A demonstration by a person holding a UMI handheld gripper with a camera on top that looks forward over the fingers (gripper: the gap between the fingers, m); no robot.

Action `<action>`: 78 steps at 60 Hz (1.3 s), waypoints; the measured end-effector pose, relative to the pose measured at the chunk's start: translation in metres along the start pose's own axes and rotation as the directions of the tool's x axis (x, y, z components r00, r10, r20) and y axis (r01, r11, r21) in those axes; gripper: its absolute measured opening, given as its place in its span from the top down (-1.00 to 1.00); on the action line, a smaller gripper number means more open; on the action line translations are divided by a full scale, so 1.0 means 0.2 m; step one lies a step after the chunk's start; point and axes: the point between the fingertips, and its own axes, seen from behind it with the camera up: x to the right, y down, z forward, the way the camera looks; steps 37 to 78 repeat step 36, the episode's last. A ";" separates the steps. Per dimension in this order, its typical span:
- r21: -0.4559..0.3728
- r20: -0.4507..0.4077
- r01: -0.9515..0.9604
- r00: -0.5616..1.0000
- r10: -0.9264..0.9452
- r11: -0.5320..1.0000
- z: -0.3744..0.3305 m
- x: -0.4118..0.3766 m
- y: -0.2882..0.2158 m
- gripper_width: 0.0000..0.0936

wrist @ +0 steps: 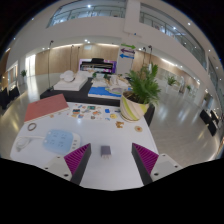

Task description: Unplug charger

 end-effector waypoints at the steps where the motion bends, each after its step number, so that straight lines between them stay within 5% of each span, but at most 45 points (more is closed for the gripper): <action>1: -0.006 0.003 -0.002 1.000 0.002 1.000 -0.07 0.01 0.00 -0.81; 13: -0.091 0.014 -0.025 1.000 0.026 0.996 -0.90 0.10 0.18 -0.80; 22: -0.096 0.014 -0.018 1.000 0.019 0.995 -1.20 0.14 0.32 -0.82; 78: -0.076 0.015 -0.015 1.000 0.016 0.997 -1.26 0.25 0.36 -0.81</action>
